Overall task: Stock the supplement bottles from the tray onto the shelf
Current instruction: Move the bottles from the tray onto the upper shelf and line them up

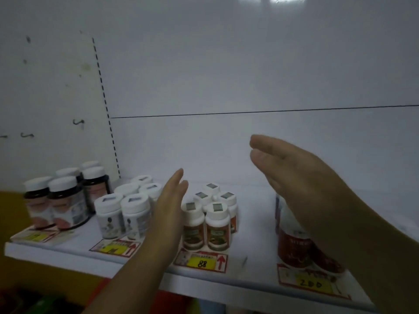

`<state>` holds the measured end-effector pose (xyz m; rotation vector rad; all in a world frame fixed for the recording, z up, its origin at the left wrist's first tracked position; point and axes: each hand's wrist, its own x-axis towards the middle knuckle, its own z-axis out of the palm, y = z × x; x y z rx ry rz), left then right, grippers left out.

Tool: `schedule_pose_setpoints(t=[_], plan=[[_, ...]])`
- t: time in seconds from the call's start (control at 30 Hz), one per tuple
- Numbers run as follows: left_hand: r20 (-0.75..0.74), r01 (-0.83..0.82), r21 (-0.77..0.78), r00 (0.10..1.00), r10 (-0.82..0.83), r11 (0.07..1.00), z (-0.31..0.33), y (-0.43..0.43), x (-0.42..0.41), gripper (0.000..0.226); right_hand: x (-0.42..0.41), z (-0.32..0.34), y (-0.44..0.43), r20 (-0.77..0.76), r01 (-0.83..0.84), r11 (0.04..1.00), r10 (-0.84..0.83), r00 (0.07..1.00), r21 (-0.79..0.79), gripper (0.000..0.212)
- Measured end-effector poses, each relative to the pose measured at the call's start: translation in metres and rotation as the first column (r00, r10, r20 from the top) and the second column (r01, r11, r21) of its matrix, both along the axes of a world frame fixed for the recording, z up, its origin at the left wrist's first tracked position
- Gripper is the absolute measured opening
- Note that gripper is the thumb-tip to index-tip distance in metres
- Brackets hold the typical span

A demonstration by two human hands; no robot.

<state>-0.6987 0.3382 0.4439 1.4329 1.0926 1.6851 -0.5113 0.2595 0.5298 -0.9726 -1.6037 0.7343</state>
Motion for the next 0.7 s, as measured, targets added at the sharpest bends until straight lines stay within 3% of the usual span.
schedule_pose_setpoints(t=[0.1,0.27,0.4,0.47,0.6,0.7], plan=[[0.072,0.217,-0.068,0.975,-0.212,0.974,-0.017,0.009,-0.013,0.04,-0.035,-0.035,0.022,-0.04,0.073,0.99,-0.078,0.996,-0.118,0.05],[0.177,0.475,-0.17,0.876,-0.448,0.863,-0.034,0.027,-0.028,0.062,-0.065,-0.093,0.062,-0.018,0.244,0.953,-0.251,0.968,-0.182,0.049],[0.198,0.611,-0.194,0.791,-0.579,0.768,-0.038,0.039,-0.029,0.085,-0.068,-0.111,0.075,-0.136,0.146,0.934,-0.199,0.97,-0.327,0.053],[0.22,0.648,-0.208,0.761,-0.61,0.733,-0.04,0.04,-0.029,0.087,-0.067,-0.115,0.077,-0.15,0.101,0.94,-0.156,0.976,-0.325,0.05],[0.169,0.632,-0.196,0.775,-0.609,0.75,-0.044,0.042,-0.028,0.059,-0.067,-0.117,0.076,-0.141,0.071,0.965,-0.109,0.984,-0.251,0.045],[0.123,0.567,-0.187,0.824,-0.553,0.802,-0.044,0.048,-0.02,0.066,-0.065,-0.12,0.078,-0.151,0.08,0.969,-0.117,0.982,-0.234,0.045]])
